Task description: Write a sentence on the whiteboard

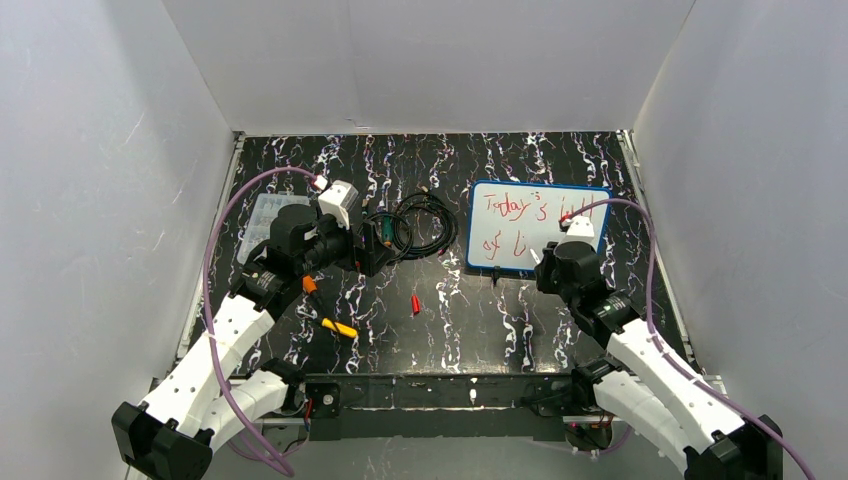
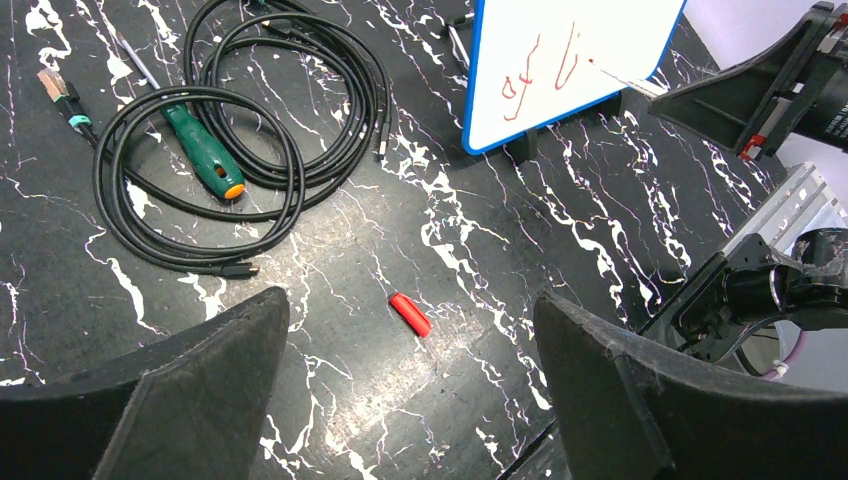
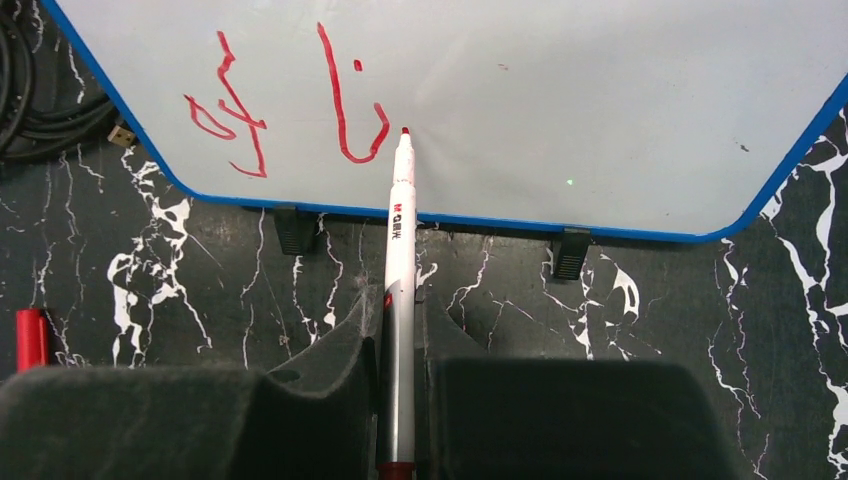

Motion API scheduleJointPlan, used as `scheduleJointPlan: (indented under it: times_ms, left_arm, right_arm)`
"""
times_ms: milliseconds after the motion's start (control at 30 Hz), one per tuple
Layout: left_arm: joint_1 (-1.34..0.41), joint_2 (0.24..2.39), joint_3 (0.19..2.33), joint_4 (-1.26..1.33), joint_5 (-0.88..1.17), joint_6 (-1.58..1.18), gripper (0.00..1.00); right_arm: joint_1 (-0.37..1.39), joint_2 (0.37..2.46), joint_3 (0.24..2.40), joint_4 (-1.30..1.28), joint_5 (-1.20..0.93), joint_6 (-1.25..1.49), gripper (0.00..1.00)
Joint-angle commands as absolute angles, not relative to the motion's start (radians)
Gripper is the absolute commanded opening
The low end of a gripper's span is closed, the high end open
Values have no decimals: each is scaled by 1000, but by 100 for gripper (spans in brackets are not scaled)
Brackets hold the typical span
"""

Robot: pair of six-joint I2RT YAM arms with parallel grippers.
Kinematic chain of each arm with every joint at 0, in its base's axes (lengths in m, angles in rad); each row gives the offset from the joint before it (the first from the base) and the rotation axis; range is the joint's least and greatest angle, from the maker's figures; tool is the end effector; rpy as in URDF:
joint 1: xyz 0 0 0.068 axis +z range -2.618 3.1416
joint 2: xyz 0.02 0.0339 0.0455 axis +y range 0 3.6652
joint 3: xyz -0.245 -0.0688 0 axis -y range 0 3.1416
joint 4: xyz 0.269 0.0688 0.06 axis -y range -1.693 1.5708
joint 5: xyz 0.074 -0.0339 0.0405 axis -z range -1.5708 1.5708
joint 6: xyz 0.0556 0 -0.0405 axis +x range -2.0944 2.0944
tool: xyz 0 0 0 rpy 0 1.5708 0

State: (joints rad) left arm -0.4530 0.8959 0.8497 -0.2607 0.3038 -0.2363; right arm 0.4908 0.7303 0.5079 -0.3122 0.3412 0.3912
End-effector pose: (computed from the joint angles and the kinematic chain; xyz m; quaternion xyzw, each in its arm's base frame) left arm 0.2261 -0.1285 0.3139 0.1751 0.7832 -0.3122 0.5083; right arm 0.2044 0.0882 0.2117 0.0414 0.8593 0.0749 0.5043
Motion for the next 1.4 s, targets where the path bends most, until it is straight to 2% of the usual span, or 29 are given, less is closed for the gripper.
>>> scheduleJointPlan:
  times_ms: [0,500,800,1367]
  left_arm:
    - [-446,891,843,-252,315,-235,90]
    - [-446,897,844,-252,314,-235,90]
    - [-446,897,844,-251,316,-235,90]
    - [-447,895,843,-250,319,-237,90]
  right_arm:
    - [488,756,512,-293,384,399,1]
    - [487,780,529,-206,373,335,1]
    - [487,804,498,-226,328,357,1]
    - [488,808,526,-307,385,407,1]
